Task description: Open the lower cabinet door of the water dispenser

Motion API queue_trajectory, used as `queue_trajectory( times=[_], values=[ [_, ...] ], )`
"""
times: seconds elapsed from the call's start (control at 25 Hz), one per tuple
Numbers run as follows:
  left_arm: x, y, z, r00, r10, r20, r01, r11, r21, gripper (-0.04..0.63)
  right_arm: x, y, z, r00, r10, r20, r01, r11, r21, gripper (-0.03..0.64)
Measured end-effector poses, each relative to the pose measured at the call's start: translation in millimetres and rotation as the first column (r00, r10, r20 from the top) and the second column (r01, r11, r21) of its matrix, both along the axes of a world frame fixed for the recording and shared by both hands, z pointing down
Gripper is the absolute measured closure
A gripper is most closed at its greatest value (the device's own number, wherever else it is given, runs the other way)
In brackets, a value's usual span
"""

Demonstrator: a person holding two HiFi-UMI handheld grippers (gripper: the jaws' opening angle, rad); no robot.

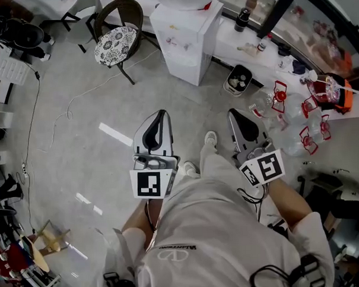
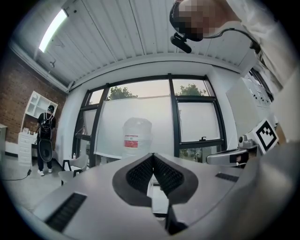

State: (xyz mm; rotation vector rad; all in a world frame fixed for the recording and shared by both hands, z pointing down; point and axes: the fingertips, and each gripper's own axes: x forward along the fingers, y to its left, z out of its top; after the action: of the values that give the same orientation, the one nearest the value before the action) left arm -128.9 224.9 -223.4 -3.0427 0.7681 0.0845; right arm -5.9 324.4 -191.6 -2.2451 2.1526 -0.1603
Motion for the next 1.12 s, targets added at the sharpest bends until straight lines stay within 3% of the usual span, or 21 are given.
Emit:
queue_trajectory(
  times=[0.2,0.36,0.64,0.8,0.96,1.12],
  values=[
    [41.8,-23.7,2.3,1.000,-0.021,-0.004,0.021,1.000,0.014,0.590,42.7,-23.2,12.8,1.000,-0.028,0.001,0.028,1.000,0.003,0.601],
    [75.7,-45.6,36.6,0.999,-0.030,0.016,0.030,0.999,0.034,0.591,76.1,-49.1,53.9,0.998,-0.062,0.004,0.062,0.998,-0.004,0.601],
    [127.8,-95.0,130.3,0.997,-0.055,0.058,0.055,0.998,0.015,0.590,129.2,-111.9,138.4,0.998,-0.066,0.021,0.066,0.998,-0.014,0.601],
    [145.6,-126.2,181.7,0.997,-0.056,0.045,0.056,0.998,0.002,0.590,149.0,-142.6,188.0,0.998,-0.064,0.022,0.064,0.998,-0.015,0.601],
    [164.3,-155.5,252.2,1.000,-0.015,0.019,0.015,1.000,0.021,0.590,165.0,-181.6,271.6,0.998,-0.056,0.013,0.056,0.998,-0.010,0.601],
    [185.8,-180.7,358.4,0.999,0.042,0.029,-0.043,0.998,0.037,0.591,179.9,-216.2,380.5,0.999,-0.034,0.027,0.034,0.999,0.003,0.600]
  ],
)
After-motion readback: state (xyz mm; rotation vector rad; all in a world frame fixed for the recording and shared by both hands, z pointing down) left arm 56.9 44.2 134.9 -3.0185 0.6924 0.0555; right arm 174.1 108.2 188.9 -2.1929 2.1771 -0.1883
